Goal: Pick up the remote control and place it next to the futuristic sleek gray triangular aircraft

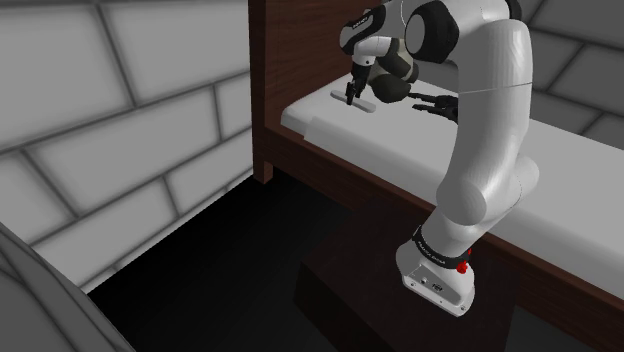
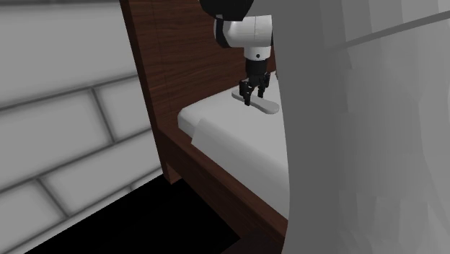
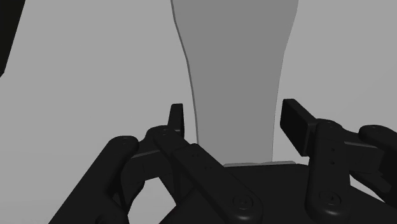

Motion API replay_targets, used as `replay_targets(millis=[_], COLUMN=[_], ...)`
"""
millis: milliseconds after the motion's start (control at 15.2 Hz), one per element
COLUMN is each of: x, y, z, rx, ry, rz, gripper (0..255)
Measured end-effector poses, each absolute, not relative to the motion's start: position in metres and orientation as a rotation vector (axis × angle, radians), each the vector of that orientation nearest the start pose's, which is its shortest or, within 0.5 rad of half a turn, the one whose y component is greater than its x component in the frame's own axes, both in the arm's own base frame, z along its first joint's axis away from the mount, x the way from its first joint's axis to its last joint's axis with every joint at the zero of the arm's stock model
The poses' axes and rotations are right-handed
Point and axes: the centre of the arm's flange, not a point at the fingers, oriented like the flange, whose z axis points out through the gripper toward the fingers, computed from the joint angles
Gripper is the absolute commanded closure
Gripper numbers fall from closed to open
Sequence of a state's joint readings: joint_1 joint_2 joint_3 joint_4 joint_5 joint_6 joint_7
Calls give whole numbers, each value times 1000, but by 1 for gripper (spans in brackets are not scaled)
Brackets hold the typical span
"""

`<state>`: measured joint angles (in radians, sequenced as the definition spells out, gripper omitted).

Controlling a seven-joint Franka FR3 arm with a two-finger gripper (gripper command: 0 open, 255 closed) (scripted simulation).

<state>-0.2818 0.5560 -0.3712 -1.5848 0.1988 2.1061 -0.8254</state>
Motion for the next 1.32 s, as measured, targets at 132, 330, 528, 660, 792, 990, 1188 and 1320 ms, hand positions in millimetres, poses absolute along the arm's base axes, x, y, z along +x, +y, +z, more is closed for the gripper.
replay_targets(millis=[132,330,528,660,792,990,1188,1320], x=[574,574,574,575,574,574,574,574], y=[-383,-383,-383,-382,-383,-383,-382,-383], z=[330,330,330,337,346,362,378,388], rx=[-3156,-3156,-3156,-3156,-3156,-3156,-3156,-3156], ry=[-194,-194,-194,-194,-194,-194,-194,-194], rz=[15,16,15,16,15,15,15,15], gripper=[255,255,255,255,255,255,255,255])
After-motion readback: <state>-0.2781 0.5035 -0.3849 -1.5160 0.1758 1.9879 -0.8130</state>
